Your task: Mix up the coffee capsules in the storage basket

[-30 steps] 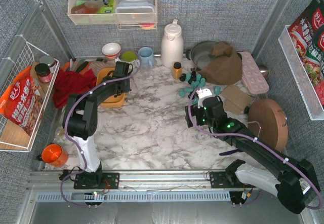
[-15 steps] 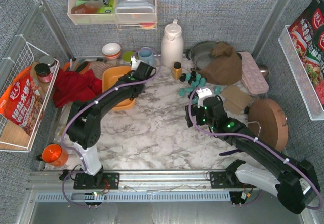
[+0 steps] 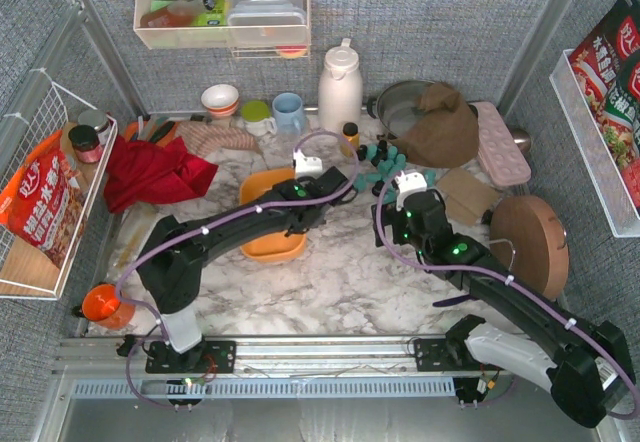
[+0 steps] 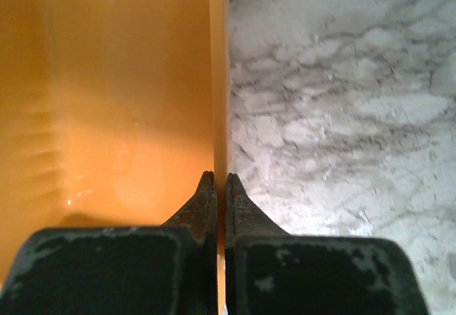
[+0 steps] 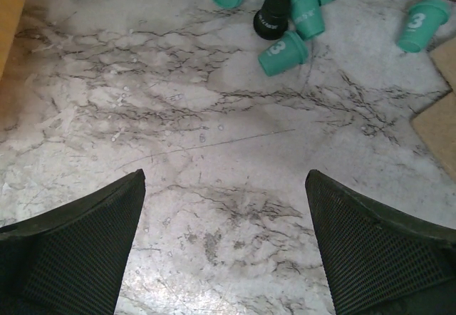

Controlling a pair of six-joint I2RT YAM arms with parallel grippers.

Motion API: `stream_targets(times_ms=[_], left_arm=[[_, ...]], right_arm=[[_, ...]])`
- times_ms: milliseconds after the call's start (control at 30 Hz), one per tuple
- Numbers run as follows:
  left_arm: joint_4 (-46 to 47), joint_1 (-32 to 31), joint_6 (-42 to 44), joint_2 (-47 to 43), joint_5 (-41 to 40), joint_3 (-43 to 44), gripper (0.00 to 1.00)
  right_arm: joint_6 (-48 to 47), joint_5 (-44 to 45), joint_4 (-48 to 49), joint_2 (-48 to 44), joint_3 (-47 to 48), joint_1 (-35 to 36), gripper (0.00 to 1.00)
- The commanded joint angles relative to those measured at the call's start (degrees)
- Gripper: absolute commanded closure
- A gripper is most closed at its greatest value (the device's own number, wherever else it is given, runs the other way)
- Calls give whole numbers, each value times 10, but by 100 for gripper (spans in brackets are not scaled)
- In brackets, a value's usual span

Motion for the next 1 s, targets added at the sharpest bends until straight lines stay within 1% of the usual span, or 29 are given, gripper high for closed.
stream_targets(times_ms=[0, 200, 333, 467, 600, 800, 967], left_arm=[[-39, -30, -94, -4, -5, -6, 100], [-34, -50, -143, 4, 12, -26, 100], [-52, -58, -143, 18, -5, -31, 100], [-60, -58, -134, 15, -22, -49, 100], [-52, -50, -110, 2, -39, -77, 100], [35, -49, -56, -10, 8, -90, 99], [30, -50, -22, 7, 6, -89, 94]], right_arm=[[7, 41, -2, -8, -5, 1, 1], [7, 41, 2, -4, -7, 1, 1], [7, 40, 4, 5, -6, 1, 1], [7, 40, 6, 10, -5, 1, 1], [6, 40, 8, 16, -5, 1, 1], [4, 42, 13, 26, -6, 1, 1], [3, 42, 12, 34, -4, 1, 1]])
